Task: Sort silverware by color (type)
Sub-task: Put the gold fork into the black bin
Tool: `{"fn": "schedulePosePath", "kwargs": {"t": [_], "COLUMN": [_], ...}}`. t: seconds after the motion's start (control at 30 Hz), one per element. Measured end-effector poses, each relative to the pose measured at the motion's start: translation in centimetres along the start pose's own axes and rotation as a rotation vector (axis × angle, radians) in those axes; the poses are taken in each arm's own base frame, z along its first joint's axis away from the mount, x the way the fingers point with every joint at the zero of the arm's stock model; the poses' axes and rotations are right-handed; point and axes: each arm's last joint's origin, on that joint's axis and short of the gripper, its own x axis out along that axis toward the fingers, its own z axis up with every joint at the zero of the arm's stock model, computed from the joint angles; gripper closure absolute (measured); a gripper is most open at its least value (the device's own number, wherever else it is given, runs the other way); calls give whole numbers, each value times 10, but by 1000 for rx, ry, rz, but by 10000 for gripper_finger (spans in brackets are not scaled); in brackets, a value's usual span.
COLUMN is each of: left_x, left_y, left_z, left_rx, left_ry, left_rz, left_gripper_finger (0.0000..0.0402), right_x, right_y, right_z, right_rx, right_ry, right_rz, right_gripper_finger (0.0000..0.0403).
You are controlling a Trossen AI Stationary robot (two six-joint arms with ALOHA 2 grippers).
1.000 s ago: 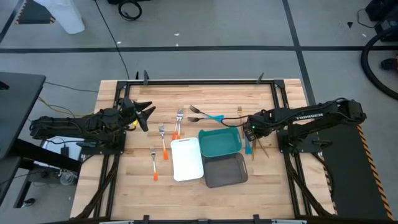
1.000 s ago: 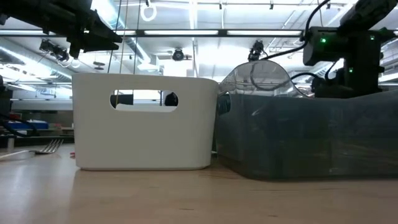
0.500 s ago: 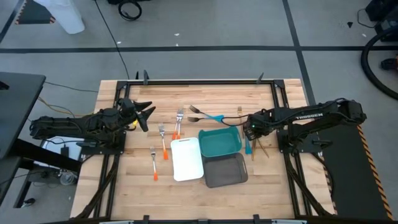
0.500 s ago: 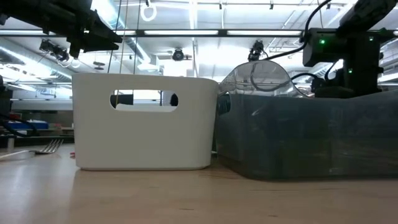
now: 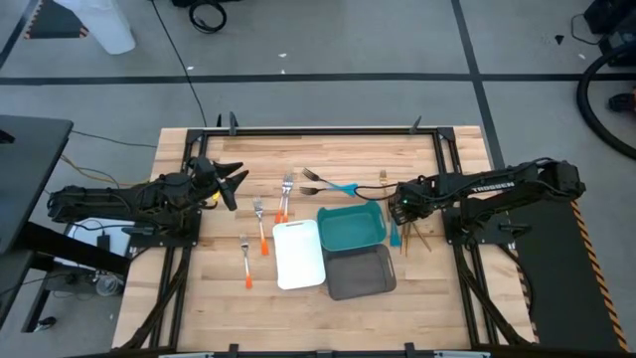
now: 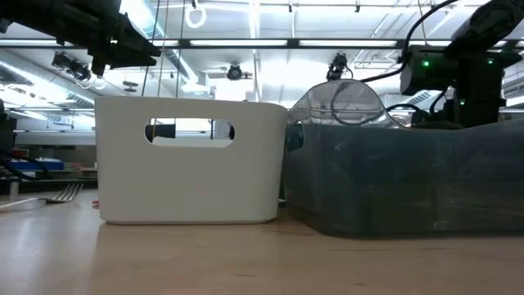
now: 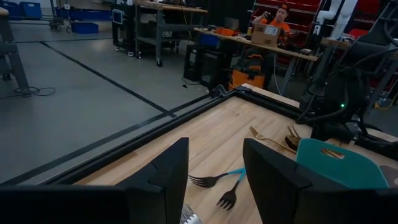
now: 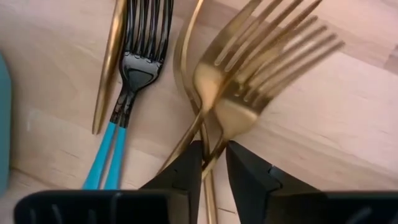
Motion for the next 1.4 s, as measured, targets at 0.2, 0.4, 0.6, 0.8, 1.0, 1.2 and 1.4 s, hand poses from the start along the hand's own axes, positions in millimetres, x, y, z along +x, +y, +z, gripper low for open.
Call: {"fn": "schedulePosePath", "kwargs": {"t": [0.2, 0.4, 0.6, 0.8, 1.0, 1.2, 1.4], "left_x": [0, 0, 0, 0, 0, 0, 0], "left_y": [0, 0, 0, 0, 0, 0, 0], "left_z": [0, 0, 0, 0, 0, 0, 0], "left_rx": [2, 2, 2, 2, 2, 2, 2], "left_ry": [0, 0, 0, 0, 2, 4, 3], "left_rz": [-1, -1, -1, -1, -7, -14, -14], "left_gripper_finger": [241, 241, 241, 241, 241, 241, 241], "right_x": [0, 0, -5, -17, -17, -12, -9], "right_y": [0, 0, 2, 8, 8, 9, 8], "right_z": [0, 0, 0, 5, 6, 6, 5], "right_rx": [0, 4, 6, -16, -18, -15, -18], "right_ry": [1, 8, 34, 19, 19, 0, 5], "right_rz": [-1, 3, 2, -2, 1, 15, 7], "right_gripper_finger": [360, 368, 367, 367, 367, 370, 370]}}
